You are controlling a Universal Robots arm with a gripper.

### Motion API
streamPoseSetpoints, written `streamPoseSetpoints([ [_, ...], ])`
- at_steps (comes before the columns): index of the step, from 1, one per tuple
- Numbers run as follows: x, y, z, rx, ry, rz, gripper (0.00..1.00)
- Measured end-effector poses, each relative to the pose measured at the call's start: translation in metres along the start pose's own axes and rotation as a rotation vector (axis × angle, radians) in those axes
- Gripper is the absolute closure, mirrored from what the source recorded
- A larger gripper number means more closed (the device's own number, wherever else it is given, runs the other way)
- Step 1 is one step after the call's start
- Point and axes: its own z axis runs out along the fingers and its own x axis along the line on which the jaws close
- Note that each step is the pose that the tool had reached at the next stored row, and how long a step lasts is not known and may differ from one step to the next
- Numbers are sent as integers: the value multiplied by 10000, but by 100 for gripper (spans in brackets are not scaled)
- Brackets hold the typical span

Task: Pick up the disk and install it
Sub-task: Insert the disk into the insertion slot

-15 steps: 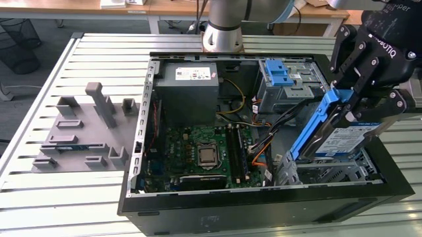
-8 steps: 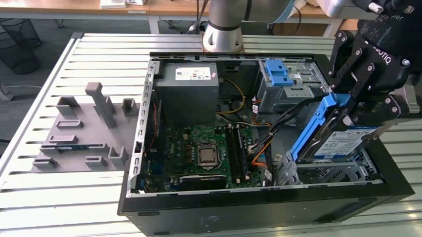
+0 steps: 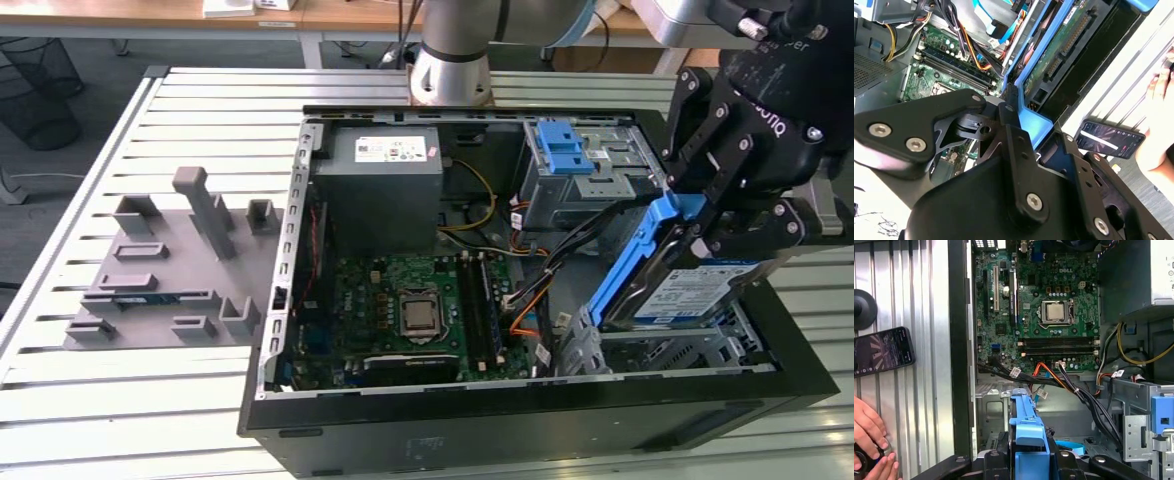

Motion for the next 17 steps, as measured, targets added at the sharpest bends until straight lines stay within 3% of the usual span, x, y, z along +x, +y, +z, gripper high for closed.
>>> streamPoseSetpoints([
  [9, 0, 0, 0, 0, 1, 0, 62],
  [12, 0, 0, 2, 0, -1, 0, 50],
  [17, 1, 0, 72, 0, -2, 0, 50],
])
